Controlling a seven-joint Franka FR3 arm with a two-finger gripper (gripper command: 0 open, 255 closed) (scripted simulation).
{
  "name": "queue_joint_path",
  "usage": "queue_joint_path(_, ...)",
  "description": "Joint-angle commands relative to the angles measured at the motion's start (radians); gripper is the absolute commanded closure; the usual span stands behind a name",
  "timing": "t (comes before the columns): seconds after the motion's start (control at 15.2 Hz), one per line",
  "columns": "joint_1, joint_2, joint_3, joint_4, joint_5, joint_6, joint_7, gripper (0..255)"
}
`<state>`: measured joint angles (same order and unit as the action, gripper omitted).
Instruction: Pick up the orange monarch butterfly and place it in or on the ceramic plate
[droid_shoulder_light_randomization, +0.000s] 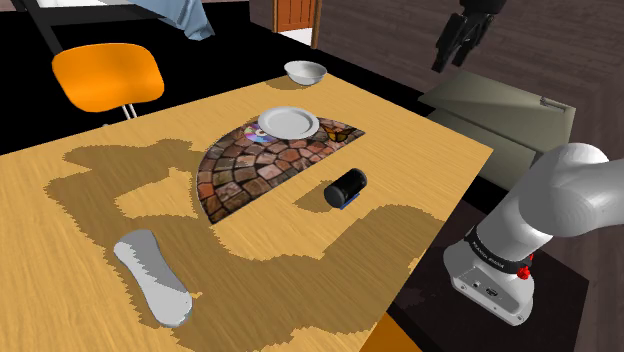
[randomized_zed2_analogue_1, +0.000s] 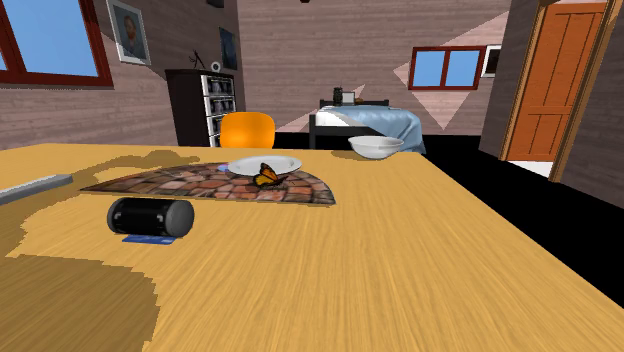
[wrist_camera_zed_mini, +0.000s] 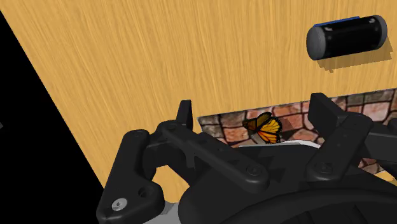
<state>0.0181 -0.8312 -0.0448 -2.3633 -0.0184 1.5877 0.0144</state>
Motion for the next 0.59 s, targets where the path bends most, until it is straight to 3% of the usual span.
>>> queue_joint_path(0.0,0.000,0.000,0.000,0.000,0.000,0.000,0.000,0)
queue_joint_path(0.53,0.061,0.274,0.000,0.005,-0.030,0.195,-0.123,0)
